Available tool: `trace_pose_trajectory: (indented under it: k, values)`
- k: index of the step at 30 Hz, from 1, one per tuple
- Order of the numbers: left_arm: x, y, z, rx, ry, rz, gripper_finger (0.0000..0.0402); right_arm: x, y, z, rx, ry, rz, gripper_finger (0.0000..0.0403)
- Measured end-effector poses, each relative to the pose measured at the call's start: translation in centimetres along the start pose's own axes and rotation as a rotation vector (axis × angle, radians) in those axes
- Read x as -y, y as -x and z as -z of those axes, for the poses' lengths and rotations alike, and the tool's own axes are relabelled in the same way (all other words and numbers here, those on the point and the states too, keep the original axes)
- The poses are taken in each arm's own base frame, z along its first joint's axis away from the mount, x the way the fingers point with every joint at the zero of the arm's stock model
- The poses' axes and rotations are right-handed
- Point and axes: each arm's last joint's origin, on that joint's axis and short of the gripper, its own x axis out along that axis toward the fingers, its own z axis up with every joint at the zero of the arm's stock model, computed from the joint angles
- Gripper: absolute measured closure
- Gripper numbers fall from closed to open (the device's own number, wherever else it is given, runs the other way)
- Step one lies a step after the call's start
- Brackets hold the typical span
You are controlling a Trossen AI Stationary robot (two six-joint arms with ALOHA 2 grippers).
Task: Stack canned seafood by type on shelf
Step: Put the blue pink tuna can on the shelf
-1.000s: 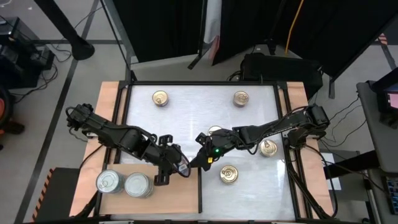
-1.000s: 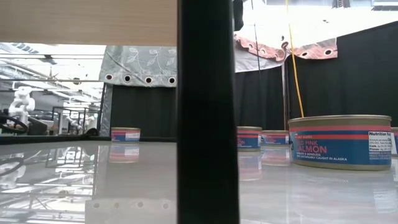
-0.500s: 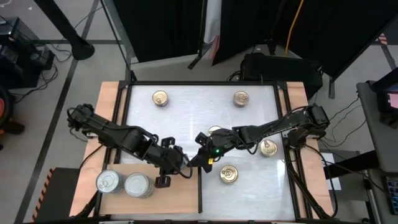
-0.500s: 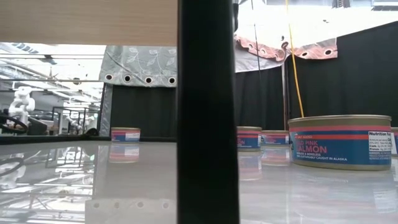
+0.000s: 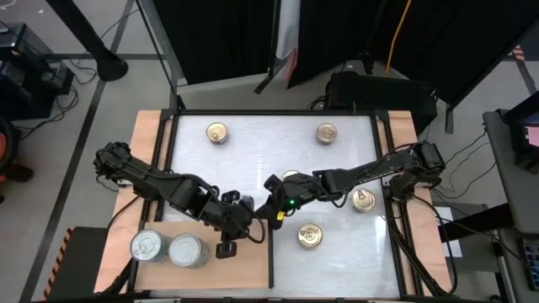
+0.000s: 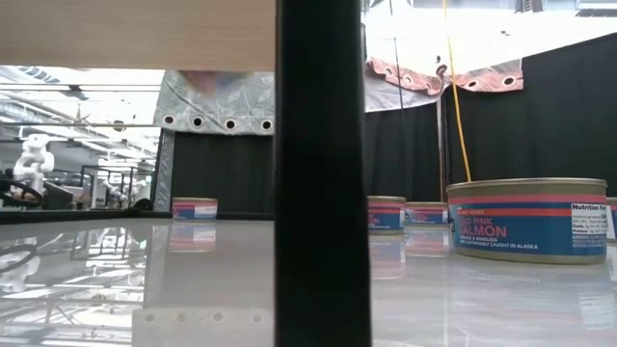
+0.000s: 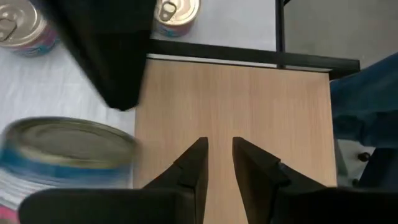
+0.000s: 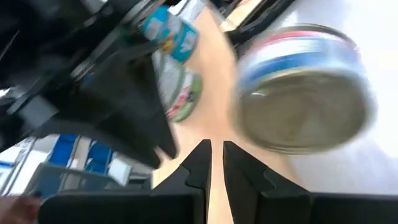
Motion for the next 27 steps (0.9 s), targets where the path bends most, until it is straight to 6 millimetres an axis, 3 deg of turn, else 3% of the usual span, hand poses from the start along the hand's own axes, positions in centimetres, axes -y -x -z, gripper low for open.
trace_pose_trajectory:
  k: [5, 10, 15, 20, 24, 27]
  values:
    - [0.0, 0.1, -0.1, 0.001, 0.026, 0.002, 0.0323, 1.3, 0.2, -0.5, 0.042, -0.037, 0.121, 0.0371]
    - [-0.8, 1.9, -0.6, 0.061, 0.203, -0.009, 0.0323, 3.4, 0.8, -1.4, 0.009, -0.085, 0.259, 0.0371]
    - [-2.7, 4.4, 0.0, 0.162, 0.359, -0.206, 0.0323, 6.0, 3.0, -3.6, 0.039, -0.225, 0.438, 0.0371]
    - [-4.6, 6.1, 0.0, 0.238, 0.454, -0.313, 0.0323, 8.6, 5.1, -7.6, 0.034, -0.054, 0.464, 0.0342]
    - [-5.3, 6.9, -0.2, 0.281, 0.505, -0.314, 0.0323, 10.7, 7.5, -11.1, -0.043, 0.190, 0.438, 0.0284]
    - [-5.4, 7.0, -0.2, 0.286, 0.532, -0.313, 0.0323, 11.9, 8.6, -11.6, -0.171, 0.436, 0.460, 0.0230]
